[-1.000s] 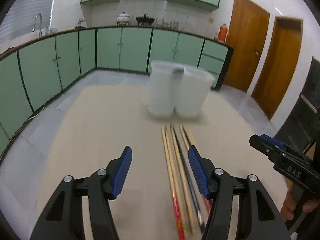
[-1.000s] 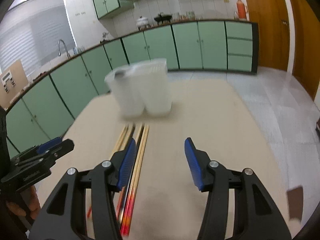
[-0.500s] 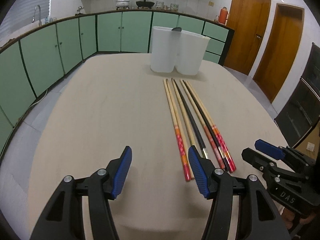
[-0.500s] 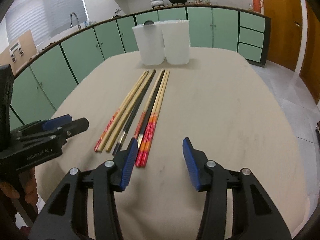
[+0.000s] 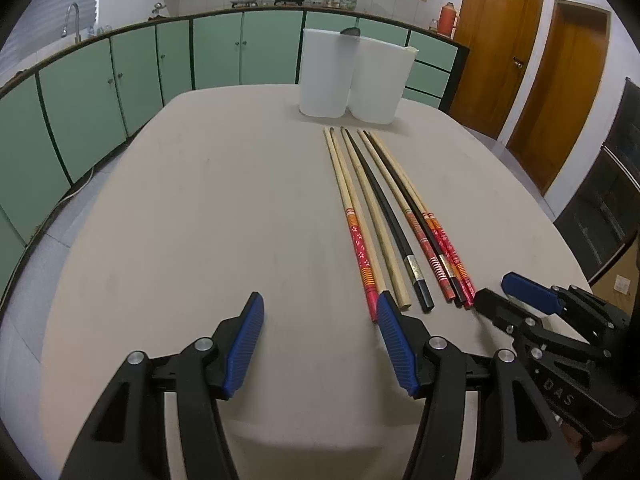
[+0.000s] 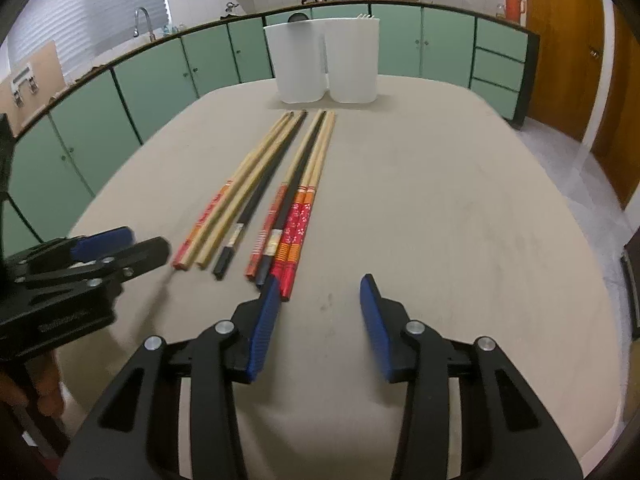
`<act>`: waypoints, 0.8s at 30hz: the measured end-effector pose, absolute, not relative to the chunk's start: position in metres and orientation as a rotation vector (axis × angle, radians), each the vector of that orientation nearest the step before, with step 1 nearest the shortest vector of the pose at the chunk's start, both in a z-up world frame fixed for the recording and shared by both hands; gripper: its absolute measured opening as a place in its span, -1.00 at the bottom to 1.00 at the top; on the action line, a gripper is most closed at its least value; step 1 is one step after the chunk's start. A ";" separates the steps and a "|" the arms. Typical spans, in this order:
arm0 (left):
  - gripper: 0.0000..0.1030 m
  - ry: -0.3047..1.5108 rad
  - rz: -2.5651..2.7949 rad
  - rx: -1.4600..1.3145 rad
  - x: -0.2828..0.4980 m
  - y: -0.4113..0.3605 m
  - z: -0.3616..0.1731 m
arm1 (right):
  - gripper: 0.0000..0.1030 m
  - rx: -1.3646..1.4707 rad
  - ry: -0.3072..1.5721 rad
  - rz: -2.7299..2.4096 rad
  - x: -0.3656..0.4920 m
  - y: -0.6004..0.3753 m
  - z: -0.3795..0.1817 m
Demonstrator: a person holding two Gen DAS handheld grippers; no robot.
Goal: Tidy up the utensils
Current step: 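Move both tools back over the row of chopsticks, then grasp one red-patterned chopstick with the right gripper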
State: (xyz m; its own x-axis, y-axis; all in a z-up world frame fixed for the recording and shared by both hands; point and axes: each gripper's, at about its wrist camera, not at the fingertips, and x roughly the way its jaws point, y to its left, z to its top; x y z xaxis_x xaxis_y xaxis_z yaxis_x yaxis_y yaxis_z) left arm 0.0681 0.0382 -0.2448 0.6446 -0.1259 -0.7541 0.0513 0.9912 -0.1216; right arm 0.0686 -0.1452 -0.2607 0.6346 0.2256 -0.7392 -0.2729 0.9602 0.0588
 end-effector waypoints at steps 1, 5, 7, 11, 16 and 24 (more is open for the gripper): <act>0.12 0.864 -0.100 -0.091 0.067 0.039 -0.245 | -0.24 -0.062 0.832 0.267 0.069 -0.148 -0.261; 0.12 0.858 -0.094 -0.092 0.066 0.042 -0.244 | -0.24 -0.030 0.836 0.220 0.073 -0.162 -0.259; 0.12 0.857 -0.092 -0.094 0.066 0.041 -0.244 | -0.24 -0.015 0.834 0.233 0.073 -0.165 -0.258; 0.12 0.855 -0.097 -0.091 0.066 0.039 -0.244 | -0.29 -0.023 0.829 0.286 0.069 -0.160 -0.259; 0.12 0.859 -0.103 -0.087 0.066 0.036 -0.245 | -0.48 -0.025 0.825 0.289 0.071 -0.157 -0.262; 0.12 0.862 -0.108 -0.081 0.066 0.035 -0.245 | -0.48 0.078 0.826 0.309 0.068 -0.180 -0.254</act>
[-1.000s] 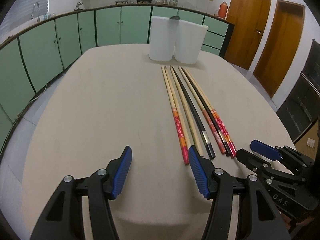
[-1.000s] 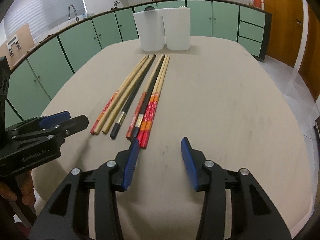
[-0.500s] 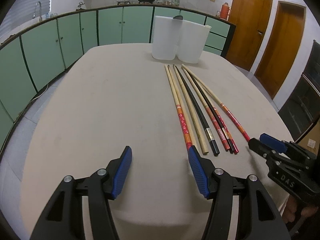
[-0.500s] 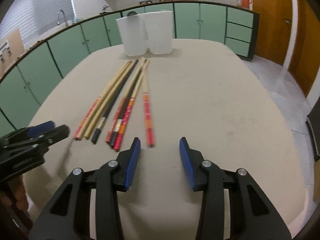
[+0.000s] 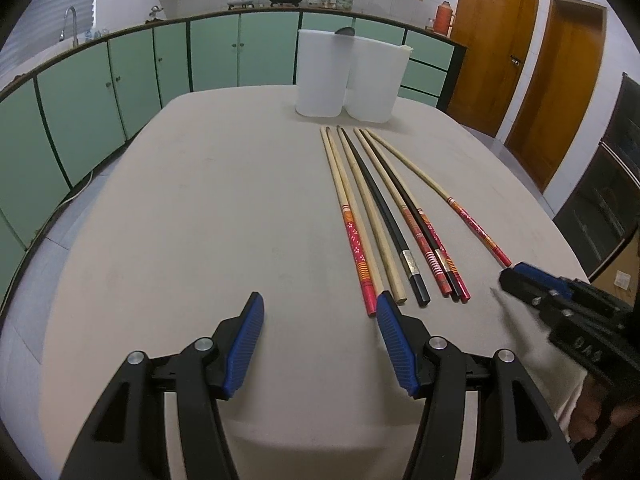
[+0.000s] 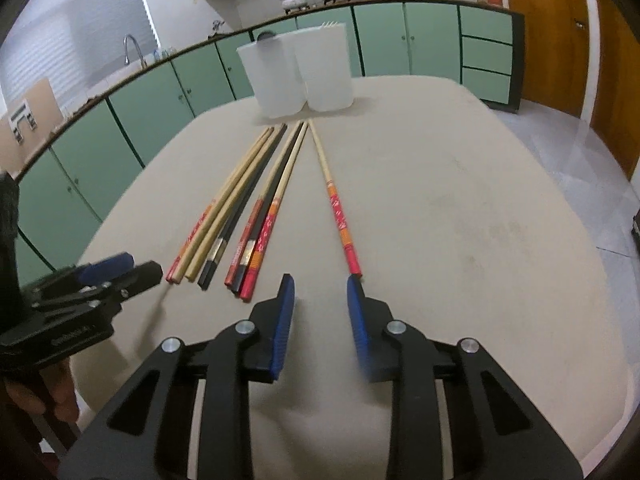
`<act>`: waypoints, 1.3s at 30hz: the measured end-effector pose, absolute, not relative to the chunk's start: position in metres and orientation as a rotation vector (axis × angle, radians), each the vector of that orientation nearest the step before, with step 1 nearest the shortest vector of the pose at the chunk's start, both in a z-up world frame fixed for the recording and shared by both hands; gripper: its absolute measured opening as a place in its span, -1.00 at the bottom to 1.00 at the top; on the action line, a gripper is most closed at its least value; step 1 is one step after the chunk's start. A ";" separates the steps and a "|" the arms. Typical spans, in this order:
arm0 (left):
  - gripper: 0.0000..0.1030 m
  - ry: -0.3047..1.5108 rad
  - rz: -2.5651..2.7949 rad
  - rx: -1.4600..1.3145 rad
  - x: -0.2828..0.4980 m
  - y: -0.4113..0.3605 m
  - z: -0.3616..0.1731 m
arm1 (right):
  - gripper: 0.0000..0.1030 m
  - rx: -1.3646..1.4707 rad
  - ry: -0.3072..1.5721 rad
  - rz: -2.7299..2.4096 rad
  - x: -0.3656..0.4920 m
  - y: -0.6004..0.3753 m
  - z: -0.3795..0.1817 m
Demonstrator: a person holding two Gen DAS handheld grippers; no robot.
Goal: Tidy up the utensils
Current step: 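Grasp one red-patterned chopstick with the right gripper, then grasp the other red-patterned chopstick with the left gripper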
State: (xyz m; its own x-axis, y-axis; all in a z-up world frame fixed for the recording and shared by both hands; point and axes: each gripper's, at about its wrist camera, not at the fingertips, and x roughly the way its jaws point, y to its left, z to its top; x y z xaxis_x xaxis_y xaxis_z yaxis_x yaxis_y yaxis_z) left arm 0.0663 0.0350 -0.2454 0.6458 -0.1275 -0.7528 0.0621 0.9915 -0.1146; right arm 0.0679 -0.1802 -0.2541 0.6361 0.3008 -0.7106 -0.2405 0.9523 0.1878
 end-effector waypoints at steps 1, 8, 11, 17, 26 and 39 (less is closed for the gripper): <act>0.12 0.863 -0.109 -0.081 0.066 0.035 -0.246 | -0.48 0.076 0.819 0.303 0.067 -0.181 -0.253; 0.12 0.867 -0.110 -0.080 0.066 0.034 -0.247 | -0.61 0.060 0.816 0.277 0.075 -0.186 -0.260; 0.12 0.867 -0.112 -0.077 0.066 0.034 -0.247 | -0.70 0.023 0.807 0.284 0.081 -0.179 -0.263; 0.12 0.871 -0.116 -0.070 0.066 0.033 -0.248 | -0.90 -0.030 0.792 0.267 0.083 -0.174 -0.266; 0.12 0.872 -0.117 -0.054 0.069 0.026 -0.249 | -0.90 -0.003 0.795 0.222 0.085 -0.189 -0.265; 0.12 0.864 -0.115 -0.082 0.064 0.033 -0.243 | -0.90 0.005 0.794 0.223 0.084 -0.188 -0.266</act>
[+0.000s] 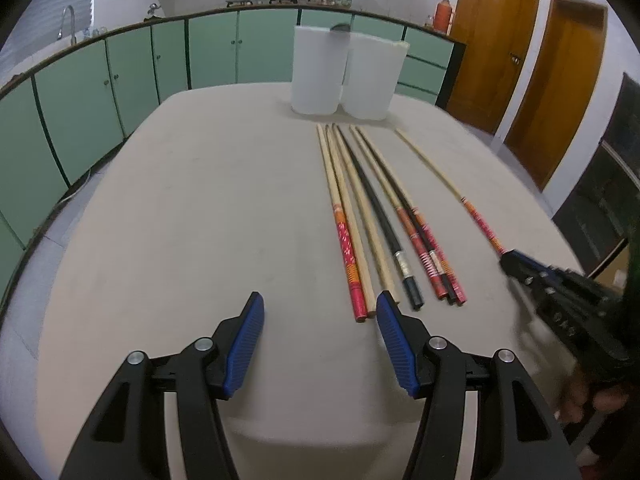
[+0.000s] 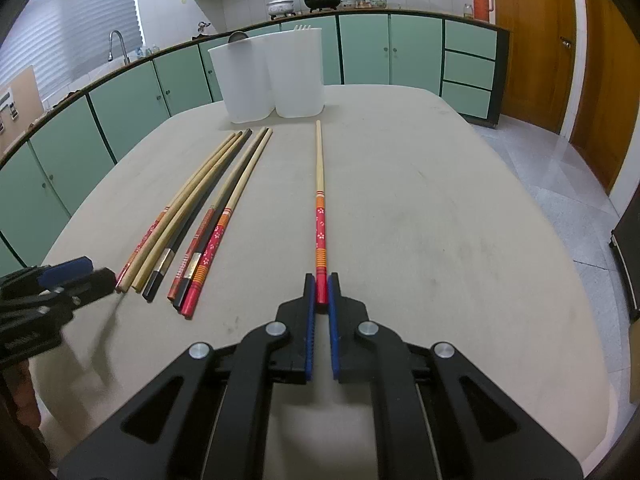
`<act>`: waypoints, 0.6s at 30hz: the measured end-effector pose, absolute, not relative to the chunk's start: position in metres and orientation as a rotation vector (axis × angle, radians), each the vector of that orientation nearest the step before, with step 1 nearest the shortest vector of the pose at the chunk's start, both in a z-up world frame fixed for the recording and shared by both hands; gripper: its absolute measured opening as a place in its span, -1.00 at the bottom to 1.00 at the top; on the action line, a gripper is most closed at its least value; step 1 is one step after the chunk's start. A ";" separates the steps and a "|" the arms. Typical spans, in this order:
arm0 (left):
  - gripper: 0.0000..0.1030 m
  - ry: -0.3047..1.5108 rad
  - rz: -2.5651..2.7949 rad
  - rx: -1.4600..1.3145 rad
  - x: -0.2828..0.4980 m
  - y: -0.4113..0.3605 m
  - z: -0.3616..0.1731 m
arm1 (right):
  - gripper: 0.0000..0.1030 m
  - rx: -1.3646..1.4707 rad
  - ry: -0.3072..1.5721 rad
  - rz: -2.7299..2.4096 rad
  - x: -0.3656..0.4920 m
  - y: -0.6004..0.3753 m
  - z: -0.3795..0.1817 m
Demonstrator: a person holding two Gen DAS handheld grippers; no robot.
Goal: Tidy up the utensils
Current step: 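Grasp the other red-patterned chopstick with the left gripper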
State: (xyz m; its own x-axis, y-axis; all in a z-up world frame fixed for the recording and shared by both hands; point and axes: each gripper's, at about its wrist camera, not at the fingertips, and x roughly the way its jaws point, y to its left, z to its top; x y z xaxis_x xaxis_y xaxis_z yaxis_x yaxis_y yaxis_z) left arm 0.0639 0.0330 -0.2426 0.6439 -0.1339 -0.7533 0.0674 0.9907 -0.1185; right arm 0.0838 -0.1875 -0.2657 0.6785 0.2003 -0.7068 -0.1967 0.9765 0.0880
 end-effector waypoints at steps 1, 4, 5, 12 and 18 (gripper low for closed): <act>0.12 0.862 -0.112 -0.068 0.064 0.032 -0.242 | -0.90 0.005 0.794 0.222 0.084 -0.188 -0.266; 0.12 0.873 -0.110 -0.060 0.068 0.032 -0.244 | -0.90 0.002 0.793 0.222 0.084 -0.188 -0.266; 0.12 0.880 -0.105 -0.057 0.069 0.032 -0.246 | -0.90 0.004 0.794 0.224 0.084 -0.188 -0.266; 0.13 0.885 -0.089 -0.044 0.074 0.032 -0.250 | -0.90 0.002 0.793 0.222 0.084 -0.188 -0.266; 0.13 0.892 -0.101 -0.038 0.072 0.030 -0.250 | -0.89 0.002 0.792 0.222 0.084 -0.188 -0.266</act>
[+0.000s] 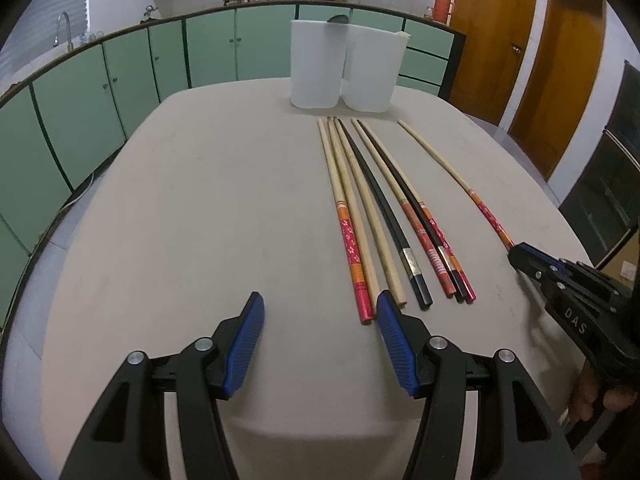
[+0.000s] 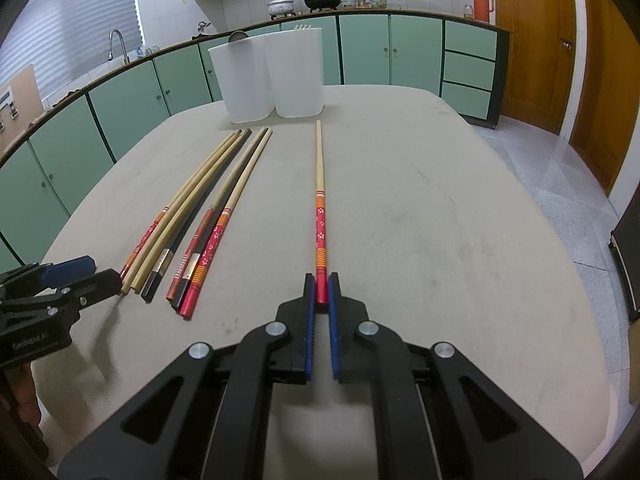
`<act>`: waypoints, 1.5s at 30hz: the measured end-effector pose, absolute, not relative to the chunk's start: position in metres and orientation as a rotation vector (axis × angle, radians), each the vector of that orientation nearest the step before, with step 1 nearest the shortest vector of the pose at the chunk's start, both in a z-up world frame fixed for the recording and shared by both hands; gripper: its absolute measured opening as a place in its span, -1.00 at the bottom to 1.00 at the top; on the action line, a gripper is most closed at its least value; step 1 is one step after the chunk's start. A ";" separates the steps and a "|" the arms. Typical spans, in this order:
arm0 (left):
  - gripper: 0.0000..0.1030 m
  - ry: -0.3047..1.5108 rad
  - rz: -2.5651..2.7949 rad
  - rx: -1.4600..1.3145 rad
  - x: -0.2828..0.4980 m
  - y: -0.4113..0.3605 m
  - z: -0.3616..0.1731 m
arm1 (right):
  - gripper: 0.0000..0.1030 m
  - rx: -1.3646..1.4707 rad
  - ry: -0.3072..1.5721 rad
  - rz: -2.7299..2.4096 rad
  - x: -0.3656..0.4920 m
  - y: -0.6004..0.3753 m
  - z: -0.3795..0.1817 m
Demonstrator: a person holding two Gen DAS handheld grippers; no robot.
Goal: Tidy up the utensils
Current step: 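Grasp the other red-patterned chopstick with the left gripper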
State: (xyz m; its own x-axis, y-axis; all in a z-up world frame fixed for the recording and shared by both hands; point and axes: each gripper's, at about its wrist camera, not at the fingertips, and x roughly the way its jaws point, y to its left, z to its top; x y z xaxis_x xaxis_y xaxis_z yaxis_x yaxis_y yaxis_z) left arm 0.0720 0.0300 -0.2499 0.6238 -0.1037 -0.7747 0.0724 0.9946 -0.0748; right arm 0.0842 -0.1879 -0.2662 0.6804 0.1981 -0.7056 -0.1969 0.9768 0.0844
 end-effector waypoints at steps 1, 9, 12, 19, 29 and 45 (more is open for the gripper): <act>0.13 0.891 -0.099 -0.035 0.071 0.030 -0.250 | -0.89 0.002 0.792 0.222 0.084 -0.188 -0.266; 0.12 0.894 -0.049 -0.044 0.076 0.043 -0.251 | -0.89 0.005 0.793 0.224 0.085 -0.188 -0.267; 0.12 0.891 -0.061 -0.034 0.074 0.037 -0.251 | -0.89 0.004 0.793 0.225 0.085 -0.188 -0.267; 0.12 0.872 -0.047 -0.050 0.080 0.046 -0.253 | -0.89 0.011 0.793 0.225 0.085 -0.189 -0.267; 0.12 0.806 0.014 -0.134 0.077 0.090 -0.242 | -0.88 0.010 0.793 0.225 0.085 -0.188 -0.267; 0.06 0.837 -0.003 -0.178 0.103 0.111 -0.253 | -0.88 0.011 0.796 0.219 0.088 -0.190 -0.268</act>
